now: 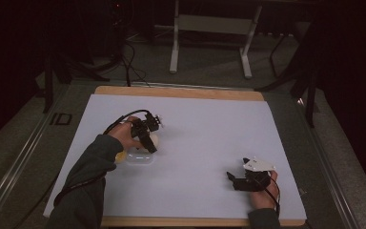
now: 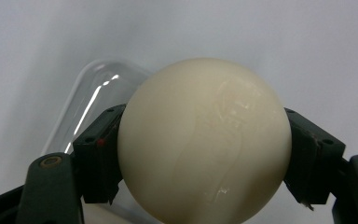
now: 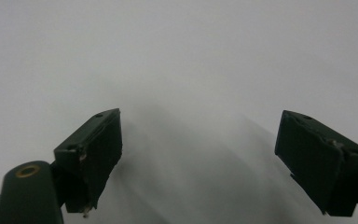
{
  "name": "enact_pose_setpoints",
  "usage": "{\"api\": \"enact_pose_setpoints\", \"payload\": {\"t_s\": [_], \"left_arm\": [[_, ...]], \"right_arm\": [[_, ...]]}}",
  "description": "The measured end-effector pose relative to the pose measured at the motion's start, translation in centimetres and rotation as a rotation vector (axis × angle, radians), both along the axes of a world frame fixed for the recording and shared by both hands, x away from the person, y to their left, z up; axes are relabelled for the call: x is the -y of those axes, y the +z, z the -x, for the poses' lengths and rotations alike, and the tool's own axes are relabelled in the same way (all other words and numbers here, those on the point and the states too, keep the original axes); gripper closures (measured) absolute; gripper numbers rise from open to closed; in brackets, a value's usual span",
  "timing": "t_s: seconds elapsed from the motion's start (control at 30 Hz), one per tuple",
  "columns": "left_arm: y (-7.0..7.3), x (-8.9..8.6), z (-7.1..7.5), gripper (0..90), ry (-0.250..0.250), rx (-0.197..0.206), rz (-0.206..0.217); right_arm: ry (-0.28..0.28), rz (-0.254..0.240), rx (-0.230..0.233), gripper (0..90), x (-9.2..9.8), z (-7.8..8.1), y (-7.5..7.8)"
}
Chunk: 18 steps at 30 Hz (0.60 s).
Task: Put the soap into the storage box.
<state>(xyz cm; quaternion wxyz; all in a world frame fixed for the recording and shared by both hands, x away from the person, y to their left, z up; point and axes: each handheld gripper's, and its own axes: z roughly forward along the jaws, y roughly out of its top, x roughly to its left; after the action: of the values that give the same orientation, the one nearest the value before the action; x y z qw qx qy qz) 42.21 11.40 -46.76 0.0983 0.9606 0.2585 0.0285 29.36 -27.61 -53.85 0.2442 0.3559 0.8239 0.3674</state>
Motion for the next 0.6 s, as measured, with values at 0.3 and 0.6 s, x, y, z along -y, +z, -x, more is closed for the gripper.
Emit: {"api": "enact_pose_setpoints", "payload": {"t_s": [0.3, 0.6], "left_arm": [[0.1, -0.8, -0.1, 25.4, 0.039, -0.009, -0.019], [0.2, -1.7, -0.3, 25.4, 0.078, -0.015, -0.011]], "right_arm": [[0.0, 0.0, 0.0, 14.6, 0.0, 0.0, 0.0], [0.001, 0.004, 0.001, 14.6, 0.0, 0.0, 0.0]]}}
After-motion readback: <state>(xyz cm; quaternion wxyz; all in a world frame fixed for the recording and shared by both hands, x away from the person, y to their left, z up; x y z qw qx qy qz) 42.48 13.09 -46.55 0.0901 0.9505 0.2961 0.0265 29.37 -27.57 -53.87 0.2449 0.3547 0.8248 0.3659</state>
